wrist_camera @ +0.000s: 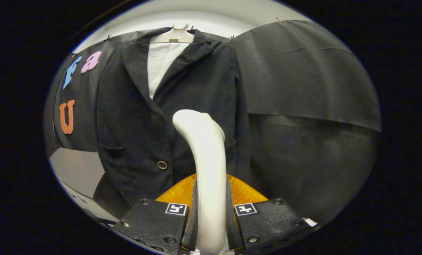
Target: Iron the clothes twice with a garment steamer, once on the left side and once on the right side.
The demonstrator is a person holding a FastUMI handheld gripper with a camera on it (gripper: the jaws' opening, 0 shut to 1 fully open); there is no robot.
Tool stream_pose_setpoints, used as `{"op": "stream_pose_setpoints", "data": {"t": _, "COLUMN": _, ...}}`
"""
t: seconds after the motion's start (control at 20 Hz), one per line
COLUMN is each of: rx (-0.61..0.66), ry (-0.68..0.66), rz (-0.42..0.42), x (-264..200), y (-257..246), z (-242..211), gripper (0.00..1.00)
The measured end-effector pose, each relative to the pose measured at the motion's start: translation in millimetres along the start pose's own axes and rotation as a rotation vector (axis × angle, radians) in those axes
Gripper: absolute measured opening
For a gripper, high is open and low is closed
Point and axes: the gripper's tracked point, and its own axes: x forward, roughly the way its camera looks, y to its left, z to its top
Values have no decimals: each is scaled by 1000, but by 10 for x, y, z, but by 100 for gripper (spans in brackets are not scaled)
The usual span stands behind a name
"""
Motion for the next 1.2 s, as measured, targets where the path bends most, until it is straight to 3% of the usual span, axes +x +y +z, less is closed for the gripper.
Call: {"op": "stream_pose_setpoints", "data": {"t": 1.2, "rx": -58, "ry": 258, "rz": 8, "x": 209, "y": -2, "z": -1092, "gripper": 36}}
